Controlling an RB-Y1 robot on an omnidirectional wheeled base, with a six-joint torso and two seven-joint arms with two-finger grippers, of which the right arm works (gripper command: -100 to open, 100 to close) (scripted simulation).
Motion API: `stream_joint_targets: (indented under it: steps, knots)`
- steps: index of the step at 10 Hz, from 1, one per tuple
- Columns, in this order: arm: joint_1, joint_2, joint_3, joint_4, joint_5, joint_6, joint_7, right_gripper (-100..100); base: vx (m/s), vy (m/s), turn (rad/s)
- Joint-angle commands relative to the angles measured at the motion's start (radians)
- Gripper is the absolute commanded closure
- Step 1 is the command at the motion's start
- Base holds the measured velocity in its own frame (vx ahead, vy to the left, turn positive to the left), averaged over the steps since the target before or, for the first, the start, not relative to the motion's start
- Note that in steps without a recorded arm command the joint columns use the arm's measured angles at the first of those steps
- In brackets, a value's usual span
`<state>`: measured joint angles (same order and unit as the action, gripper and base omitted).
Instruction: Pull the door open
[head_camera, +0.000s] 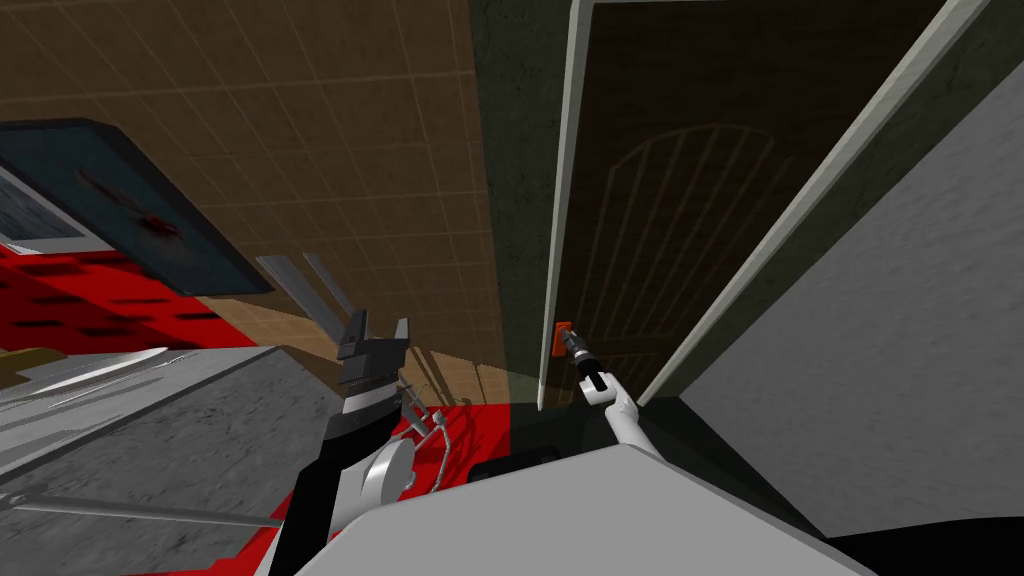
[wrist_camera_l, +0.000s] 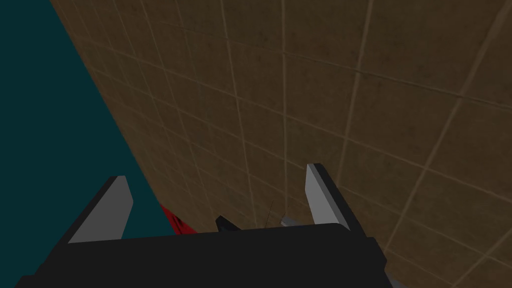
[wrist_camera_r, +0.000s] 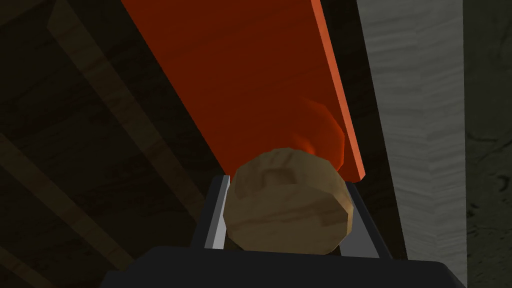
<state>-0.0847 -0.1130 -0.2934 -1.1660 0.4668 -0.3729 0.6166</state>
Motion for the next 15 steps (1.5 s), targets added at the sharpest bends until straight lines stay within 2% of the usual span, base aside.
stream_joint_targets:
  steps: [1, 2, 3, 5, 6, 7, 10, 11, 12, 14, 15]
  knots:
    - [0.000, 0.009, 0.007, 0.007, -0.010, -0.004, -0.035, 100, -0.038, -0.020, 0.047]
    - [-0.001, 0.008, 0.006, 0.010, -0.028, -0.003, -0.071, 100, -0.042, -0.016, 0.080]
    - [-0.001, 0.008, 0.006, 0.010, -0.028, -0.003, -0.075, 100, -0.034, -0.017, 0.027]
    - [-0.004, 0.005, 0.004, 0.016, -0.066, -0.002, -0.138, 100, -0.046, -0.023, 0.088]
    - [-0.004, 0.005, 0.004, 0.016, -0.066, -0.002, -0.156, 100, -0.039, -0.022, 0.060]
    - [-0.006, 0.003, 0.003, 0.019, -0.087, -0.002, -0.188, 100, -0.037, -0.017, 0.077]
    - [-0.007, 0.001, 0.001, 0.022, -0.109, -0.001, -0.238, 100, -0.037, -0.019, 0.051]
    - [-0.009, -0.001, 0.000, 0.025, -0.130, -0.001, -0.276, 100, -0.037, -0.018, 0.074]
    - [-0.009, -0.001, 0.000, 0.025, -0.130, -0.001, -0.279, 100, -0.031, -0.019, 0.050]
    - [-0.013, -0.005, -0.002, 0.031, -0.177, 0.000, -0.345, 100, -0.062, -0.035, 0.119]
    - [-0.013, -0.005, -0.002, 0.031, -0.177, 0.000, -0.361, 100, -0.050, -0.030, 0.049]
